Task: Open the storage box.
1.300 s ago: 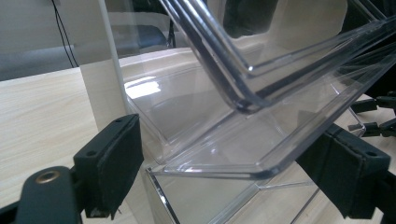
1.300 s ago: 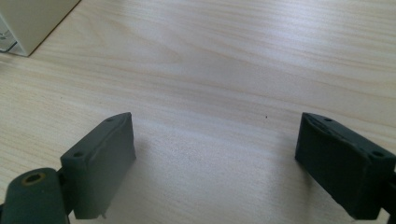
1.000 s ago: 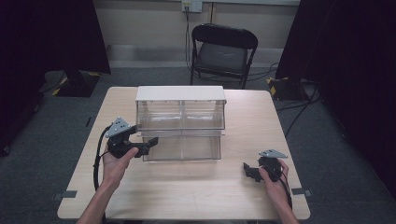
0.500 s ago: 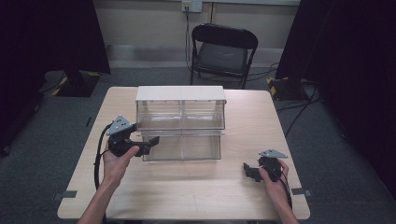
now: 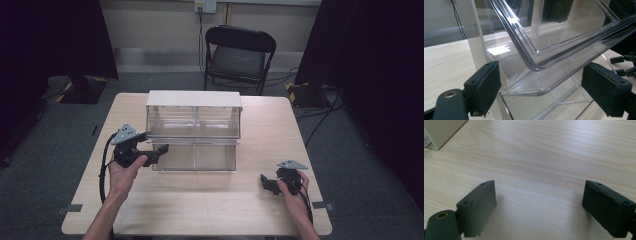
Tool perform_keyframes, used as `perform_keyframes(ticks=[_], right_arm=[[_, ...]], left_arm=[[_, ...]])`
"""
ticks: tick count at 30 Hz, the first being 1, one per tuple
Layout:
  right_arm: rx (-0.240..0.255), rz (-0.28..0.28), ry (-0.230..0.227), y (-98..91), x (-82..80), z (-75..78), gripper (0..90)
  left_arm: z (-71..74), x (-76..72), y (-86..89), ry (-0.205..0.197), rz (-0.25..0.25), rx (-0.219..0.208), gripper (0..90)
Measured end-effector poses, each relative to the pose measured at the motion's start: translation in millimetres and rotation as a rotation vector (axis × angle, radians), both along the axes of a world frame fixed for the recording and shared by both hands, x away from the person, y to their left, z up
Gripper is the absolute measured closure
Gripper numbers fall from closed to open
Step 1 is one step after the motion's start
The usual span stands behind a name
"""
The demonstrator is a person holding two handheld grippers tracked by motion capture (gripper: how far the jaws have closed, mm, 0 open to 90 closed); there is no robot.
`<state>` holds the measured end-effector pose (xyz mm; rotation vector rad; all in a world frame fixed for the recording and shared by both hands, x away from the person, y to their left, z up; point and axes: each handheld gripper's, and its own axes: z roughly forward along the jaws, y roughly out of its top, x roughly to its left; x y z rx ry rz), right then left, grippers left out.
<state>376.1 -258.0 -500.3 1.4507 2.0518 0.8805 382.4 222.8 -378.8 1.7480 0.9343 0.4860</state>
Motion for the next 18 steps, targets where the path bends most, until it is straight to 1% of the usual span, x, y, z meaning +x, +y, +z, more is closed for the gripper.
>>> perform_keyframes(ticks=[18], right_arm=[[0.000,0.000,0.000,0.0,0.0,0.0,11.3]], left_arm=[[-0.4,0.2,0.4,-0.004,-0.004,-0.001,15.5]])
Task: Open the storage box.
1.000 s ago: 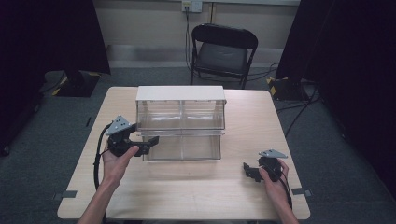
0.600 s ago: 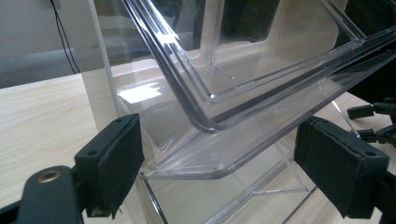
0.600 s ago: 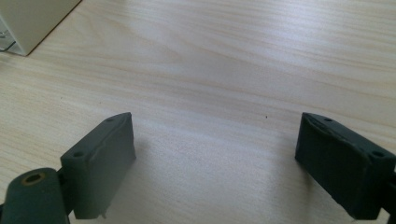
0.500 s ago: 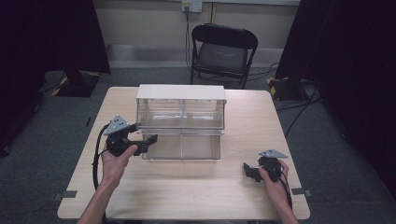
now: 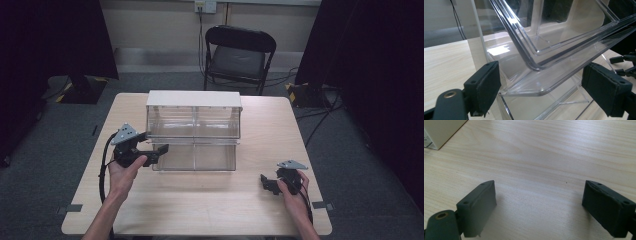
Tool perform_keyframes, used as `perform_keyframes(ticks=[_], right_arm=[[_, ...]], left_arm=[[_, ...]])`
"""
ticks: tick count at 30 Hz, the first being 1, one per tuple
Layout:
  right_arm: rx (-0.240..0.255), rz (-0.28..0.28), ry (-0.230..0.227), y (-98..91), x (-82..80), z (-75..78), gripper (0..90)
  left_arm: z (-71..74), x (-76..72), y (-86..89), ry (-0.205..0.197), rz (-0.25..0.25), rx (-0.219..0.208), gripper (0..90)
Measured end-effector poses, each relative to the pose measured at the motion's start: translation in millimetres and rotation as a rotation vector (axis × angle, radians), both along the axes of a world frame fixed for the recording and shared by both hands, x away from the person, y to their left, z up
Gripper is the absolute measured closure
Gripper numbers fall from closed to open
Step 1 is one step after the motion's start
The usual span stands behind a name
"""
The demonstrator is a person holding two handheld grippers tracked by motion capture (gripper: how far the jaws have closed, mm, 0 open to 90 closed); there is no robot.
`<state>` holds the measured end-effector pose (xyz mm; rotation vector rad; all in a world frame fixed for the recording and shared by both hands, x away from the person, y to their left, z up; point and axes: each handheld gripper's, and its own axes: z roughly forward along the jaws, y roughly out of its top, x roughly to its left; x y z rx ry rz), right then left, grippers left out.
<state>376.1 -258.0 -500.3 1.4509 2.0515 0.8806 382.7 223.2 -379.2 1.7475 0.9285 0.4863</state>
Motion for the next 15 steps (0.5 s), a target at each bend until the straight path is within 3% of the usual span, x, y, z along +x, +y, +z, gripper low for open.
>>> perform_keyframes(ticks=[15], right_arm=[[0.000,0.000,0.000,0.0,0.0,0.0,11.3]], left_arm=[[0.3,-0.8,-0.7,0.000,0.006,0.003,15.5]])
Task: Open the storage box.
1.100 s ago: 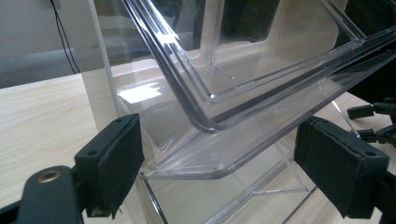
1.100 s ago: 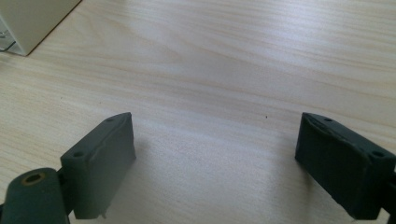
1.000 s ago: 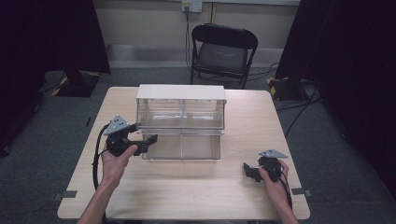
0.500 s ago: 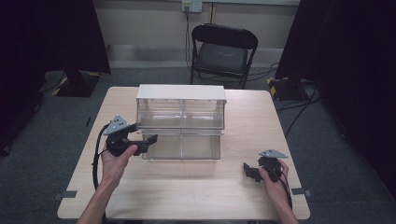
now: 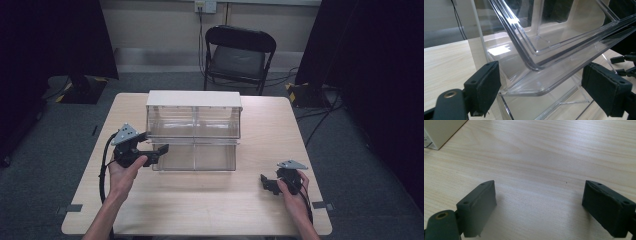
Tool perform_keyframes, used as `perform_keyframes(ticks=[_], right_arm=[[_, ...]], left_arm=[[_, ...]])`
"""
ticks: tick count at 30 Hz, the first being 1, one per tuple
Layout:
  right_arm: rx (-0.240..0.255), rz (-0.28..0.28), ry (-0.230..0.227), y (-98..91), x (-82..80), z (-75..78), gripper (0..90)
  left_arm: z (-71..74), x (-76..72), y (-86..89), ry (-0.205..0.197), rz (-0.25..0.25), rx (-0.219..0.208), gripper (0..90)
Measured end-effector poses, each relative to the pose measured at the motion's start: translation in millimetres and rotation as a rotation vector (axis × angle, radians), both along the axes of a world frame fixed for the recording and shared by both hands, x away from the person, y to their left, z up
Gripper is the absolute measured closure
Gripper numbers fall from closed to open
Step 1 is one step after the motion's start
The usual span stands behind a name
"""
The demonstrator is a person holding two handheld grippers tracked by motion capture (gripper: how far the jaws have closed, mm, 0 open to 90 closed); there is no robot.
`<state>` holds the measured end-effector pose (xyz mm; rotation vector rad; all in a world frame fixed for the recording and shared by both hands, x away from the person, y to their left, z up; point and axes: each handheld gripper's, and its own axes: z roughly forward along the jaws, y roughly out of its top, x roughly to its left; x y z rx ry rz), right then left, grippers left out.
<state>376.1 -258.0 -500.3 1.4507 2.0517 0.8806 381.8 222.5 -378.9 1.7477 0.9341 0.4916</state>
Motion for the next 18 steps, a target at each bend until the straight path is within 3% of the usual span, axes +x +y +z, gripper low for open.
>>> perform_keyframes(ticks=[18], right_arm=[[0.000,0.000,0.000,0.0,0.0,0.0,11.3]], left_arm=[[0.3,0.4,0.8,0.000,-0.006,0.003,16.0]])
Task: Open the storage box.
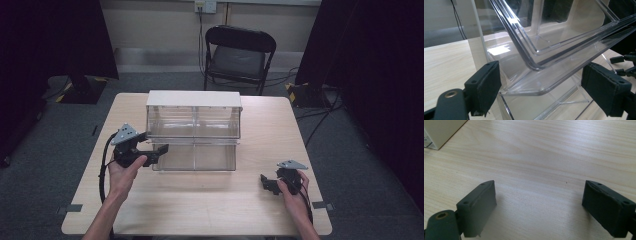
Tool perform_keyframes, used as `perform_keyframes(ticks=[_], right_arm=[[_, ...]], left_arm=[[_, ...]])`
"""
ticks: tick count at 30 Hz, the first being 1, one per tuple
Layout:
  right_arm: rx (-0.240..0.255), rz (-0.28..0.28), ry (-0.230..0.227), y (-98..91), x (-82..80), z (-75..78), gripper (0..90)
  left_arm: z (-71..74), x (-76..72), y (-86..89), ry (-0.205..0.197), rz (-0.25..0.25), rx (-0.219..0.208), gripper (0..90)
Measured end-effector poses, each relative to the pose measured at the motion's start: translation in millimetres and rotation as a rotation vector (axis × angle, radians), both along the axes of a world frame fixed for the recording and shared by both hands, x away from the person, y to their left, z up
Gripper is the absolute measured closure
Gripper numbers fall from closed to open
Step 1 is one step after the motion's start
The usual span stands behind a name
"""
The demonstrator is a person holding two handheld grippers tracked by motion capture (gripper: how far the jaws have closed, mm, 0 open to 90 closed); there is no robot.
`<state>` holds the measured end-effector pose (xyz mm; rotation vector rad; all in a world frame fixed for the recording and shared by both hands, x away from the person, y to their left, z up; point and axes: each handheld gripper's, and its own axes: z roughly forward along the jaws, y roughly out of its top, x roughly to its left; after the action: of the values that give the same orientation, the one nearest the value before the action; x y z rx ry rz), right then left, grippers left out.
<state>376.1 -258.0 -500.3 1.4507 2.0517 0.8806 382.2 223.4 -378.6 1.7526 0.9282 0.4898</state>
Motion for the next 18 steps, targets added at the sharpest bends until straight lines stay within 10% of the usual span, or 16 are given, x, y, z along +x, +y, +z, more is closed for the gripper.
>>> perform_keyframes(ticks=[18], right_arm=[[0.000,0.000,0.000,0.0,0.0,0.0,11.3]], left_arm=[[0.2,0.2,-0.1,0.000,0.000,0.002,15.9]])
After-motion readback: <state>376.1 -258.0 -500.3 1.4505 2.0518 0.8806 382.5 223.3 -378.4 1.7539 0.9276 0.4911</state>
